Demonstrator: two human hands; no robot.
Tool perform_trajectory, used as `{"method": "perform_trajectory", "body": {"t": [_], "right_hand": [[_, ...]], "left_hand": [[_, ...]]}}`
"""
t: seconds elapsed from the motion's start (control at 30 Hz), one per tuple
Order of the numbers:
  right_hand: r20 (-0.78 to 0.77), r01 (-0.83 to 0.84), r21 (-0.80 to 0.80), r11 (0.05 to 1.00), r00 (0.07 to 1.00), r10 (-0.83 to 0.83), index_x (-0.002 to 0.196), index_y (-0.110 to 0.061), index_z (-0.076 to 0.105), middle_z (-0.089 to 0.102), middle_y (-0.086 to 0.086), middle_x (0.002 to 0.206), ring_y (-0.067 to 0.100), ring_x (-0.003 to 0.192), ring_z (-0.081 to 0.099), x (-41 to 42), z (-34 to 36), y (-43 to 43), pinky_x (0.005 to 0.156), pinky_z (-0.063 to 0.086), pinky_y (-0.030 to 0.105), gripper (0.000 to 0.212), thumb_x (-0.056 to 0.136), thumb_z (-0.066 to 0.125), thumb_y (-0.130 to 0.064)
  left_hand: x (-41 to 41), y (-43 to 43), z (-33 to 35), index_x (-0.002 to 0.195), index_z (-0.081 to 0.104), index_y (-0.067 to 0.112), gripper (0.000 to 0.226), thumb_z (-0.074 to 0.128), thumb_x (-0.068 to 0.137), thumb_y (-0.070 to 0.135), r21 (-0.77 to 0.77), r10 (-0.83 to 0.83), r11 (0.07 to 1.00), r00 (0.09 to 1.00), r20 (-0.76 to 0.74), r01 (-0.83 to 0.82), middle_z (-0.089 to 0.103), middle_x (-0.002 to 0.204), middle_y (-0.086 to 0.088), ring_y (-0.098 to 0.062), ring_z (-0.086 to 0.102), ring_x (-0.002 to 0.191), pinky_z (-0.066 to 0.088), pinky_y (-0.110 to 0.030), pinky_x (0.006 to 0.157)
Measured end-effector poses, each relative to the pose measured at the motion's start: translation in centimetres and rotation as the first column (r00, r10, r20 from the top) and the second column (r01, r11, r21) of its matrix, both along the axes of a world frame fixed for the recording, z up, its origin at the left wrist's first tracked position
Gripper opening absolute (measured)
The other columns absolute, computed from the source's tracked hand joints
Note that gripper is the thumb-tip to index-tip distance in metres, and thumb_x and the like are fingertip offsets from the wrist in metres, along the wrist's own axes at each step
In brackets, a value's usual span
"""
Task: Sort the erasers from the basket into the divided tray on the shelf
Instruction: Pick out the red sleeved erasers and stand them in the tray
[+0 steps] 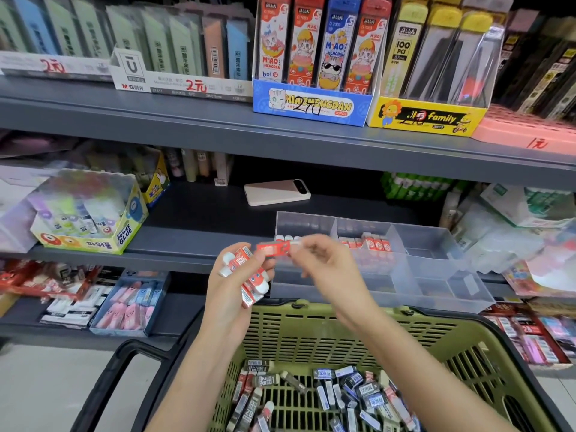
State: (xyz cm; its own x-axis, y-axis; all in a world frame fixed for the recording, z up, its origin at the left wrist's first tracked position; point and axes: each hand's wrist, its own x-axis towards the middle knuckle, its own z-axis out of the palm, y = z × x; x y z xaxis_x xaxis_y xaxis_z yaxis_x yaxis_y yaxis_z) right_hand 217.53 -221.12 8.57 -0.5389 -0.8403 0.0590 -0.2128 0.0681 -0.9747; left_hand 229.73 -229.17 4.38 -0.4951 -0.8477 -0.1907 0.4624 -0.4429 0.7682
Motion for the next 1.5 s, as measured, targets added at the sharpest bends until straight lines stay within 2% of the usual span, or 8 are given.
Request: {"method": "perform_trajectory", "body": {"t": [0.1, 0.23, 0.6, 0.8, 0.93, 1.2, 1.33, 1.5], "right_hand": [[0.126, 0.167, -0.078, 0.983, 0.98, -0.156, 0.086, -0.011, 0.062, 0.067, -0.001, 0.07, 0.007, 0.059, 0.061, -3.5, 1.2, -1.6, 0.059, 0.051, 0.02, 0.006, 0.091, 0.058, -0.009], [-0.204, 0.132, 0.21, 0.969, 0.975, -0.088, 0.103, 0.003, 0.064, 0.062, 0.003, 0.069, 0.013, 0.054, 0.057, -6.3, 0.9, -5.4, 0.064, 0.054, 0.029, 0.017, 0.089, 0.056, -0.002], [-0.553, 0.19, 0.592, 0.783, 0.803, 0.222, 0.072, -0.007, 0.061, 0.057, 0.011, 0.073, 0.023, 0.07, 0.056, -4.7, -1.2, -9.8, 0.074, 0.053, 0.03, 0.009, 0.078, 0.056, -0.004], [-0.55, 0.117, 0.141, 0.983, 0.835, -0.021, 0.073, -0.015, 0.07, 0.067, -0.007, 0.07, 0.005, 0.068, 0.058, -1.7, 0.4, -6.4, 0.069, 0.046, 0.024, 0.019, 0.086, 0.06, -0.025], [-0.497, -0.074, 0.269, 0.96, 0.843, 0.205, 0.069, -0.028, 0.063, 0.054, -0.018, 0.055, -0.011, 0.056, 0.051, 1.8, 0.1, -4.0, 0.052, 0.038, 0.006, 0.02, 0.08, 0.066, -0.044], [-0.423, -0.082, 0.211, 0.974, 0.891, 0.167, 0.081, -0.029, 0.064, 0.06, -0.016, 0.072, -0.006, 0.065, 0.052, 1.2, -0.5, -3.2, 0.061, 0.04, 0.012, 0.004, 0.083, 0.067, -0.027], [0.045, 0.007, 0.001, 1.0, 0.999, -0.007, 0.082, -0.016, 0.062, 0.067, -0.005, 0.074, 0.006, 0.063, 0.063, -2.6, 1.2, -3.0, 0.067, 0.051, 0.022, 0.011, 0.083, 0.067, -0.007], [-0.091, 0.087, 0.1, 0.991, 0.993, -0.078, 0.082, -0.01, 0.066, 0.067, -0.002, 0.073, 0.007, 0.064, 0.059, -6.9, 2.1, -4.6, 0.056, 0.048, 0.015, 0.009, 0.082, 0.066, -0.001]], "left_hand": [[0.1, -0.7, 0.1, 0.094, 0.06, 0.012, 0.031, 0.072, 0.067, 0.02, 0.168, 0.044, 0.985, 0.993, -0.111, -0.025, 0.071, 0.074, -0.004, -0.018, 0.071, 0.072, 0.056, -0.026, 0.061], [0.3, -1.5, 0.1, 0.098, 0.06, 0.009, 0.039, 0.072, 0.067, 0.029, 0.41, 0.128, 0.912, 0.958, -0.255, -0.013, 0.068, 0.074, -0.007, -0.016, 0.069, 0.066, 0.057, -0.028, 0.061], [0.6, -2.0, 0.2, 0.112, 0.059, 0.004, 0.04, 0.068, 0.077, 0.02, 0.476, 0.118, 0.879, 0.952, -0.282, 0.032, 0.073, 0.089, -0.017, -0.027, 0.072, 0.086, 0.06, -0.04, 0.064], [0.8, -2.0, 0.2, 0.121, 0.051, 0.005, 0.048, 0.065, 0.078, 0.019, 0.443, 0.107, 0.894, 0.927, -0.359, 0.069, 0.071, 0.102, -0.022, -0.033, 0.069, 0.097, 0.058, -0.047, 0.071], [0.5, -1.9, -0.1, 0.125, 0.048, 0.006, 0.05, 0.062, 0.08, 0.022, 0.402, 0.076, 0.912, 0.93, -0.359, 0.08, 0.071, 0.103, -0.017, -0.031, 0.066, 0.104, 0.052, -0.046, 0.089], [0.3, -1.4, 0.2, 0.116, 0.053, 0.004, 0.041, 0.059, 0.081, 0.025, 0.283, -0.026, 0.946, 0.903, -0.428, 0.161, 0.068, 0.114, -0.019, -0.031, 0.064, 0.11, 0.054, -0.046, 0.088], [0.4, -1.6, 0.0, 0.095, 0.06, 0.005, 0.031, 0.065, 0.077, 0.03, 0.362, 0.023, 0.925, 0.933, -0.36, 0.118, 0.07, 0.091, -0.012, -0.022, 0.071, 0.082, 0.059, -0.033, 0.066], [0.3, -1.6, -0.1, 0.099, 0.057, 0.016, 0.037, 0.072, 0.068, 0.03, 0.371, 0.024, 0.926, 0.968, -0.251, 0.073, 0.054, 0.063, 0.0, -0.008, 0.052, 0.049, 0.046, -0.017, 0.044]]}}
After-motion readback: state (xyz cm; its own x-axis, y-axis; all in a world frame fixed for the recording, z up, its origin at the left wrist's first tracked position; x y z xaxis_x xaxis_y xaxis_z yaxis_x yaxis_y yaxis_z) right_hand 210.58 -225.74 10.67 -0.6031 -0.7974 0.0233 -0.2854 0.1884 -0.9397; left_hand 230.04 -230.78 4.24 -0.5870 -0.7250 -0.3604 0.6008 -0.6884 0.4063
